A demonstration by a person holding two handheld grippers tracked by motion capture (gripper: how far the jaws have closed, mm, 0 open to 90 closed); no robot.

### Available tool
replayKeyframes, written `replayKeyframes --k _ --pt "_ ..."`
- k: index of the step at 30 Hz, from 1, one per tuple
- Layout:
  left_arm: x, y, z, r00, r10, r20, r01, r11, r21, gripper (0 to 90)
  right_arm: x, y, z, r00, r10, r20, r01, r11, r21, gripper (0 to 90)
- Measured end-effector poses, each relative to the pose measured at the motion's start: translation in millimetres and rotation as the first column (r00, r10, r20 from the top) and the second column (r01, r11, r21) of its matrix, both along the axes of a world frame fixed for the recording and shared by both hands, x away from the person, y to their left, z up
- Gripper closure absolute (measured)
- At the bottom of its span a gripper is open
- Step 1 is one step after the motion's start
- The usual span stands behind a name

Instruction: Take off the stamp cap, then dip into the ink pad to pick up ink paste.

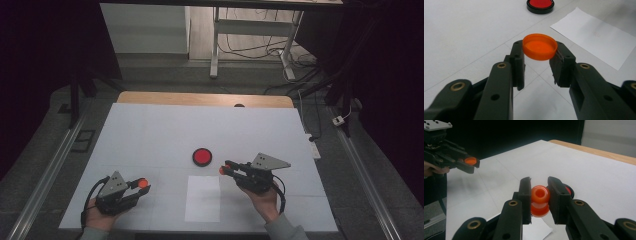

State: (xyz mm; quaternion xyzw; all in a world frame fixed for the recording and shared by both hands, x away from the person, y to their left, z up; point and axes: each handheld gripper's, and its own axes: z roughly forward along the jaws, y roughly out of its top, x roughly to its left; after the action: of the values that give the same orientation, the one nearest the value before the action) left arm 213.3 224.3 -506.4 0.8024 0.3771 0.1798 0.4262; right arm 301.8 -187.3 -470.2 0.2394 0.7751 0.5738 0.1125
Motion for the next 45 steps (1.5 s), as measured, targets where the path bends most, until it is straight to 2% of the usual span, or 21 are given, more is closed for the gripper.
replayKeyframes --k 20,27,41,45 --pt "0.7 -1.4 -1.2 1.0 0.001 -0.004 -0.001 1.0 0.003 65.4 12.0 8.7 -3.4 0.9998 -0.016 0.009 0.017 0.999 -0.042 72.6" --pt "0.9 -2.1 -1.0 1.0 0.0 -0.004 0.0 1.0 0.004 65.4 21.1 14.5 -5.5 0.9997 -0.022 0.004 0.022 0.998 -0.051 72.6" --pt "1.7 -3.4 -1.5 1.0 -0.005 -0.006 0.005 1.0 0.007 65.5 42.9 32.9 -16.9 0.9997 -0.013 -0.02 0.011 0.994 -0.111 72.6" --pt "1.8 -3.7 -1.7 1.0 -0.006 -0.006 0.006 0.9999 0.009 65.4 46.2 38.6 -18.0 0.9998 -0.008 -0.02 0.005 0.994 -0.113 72.6"
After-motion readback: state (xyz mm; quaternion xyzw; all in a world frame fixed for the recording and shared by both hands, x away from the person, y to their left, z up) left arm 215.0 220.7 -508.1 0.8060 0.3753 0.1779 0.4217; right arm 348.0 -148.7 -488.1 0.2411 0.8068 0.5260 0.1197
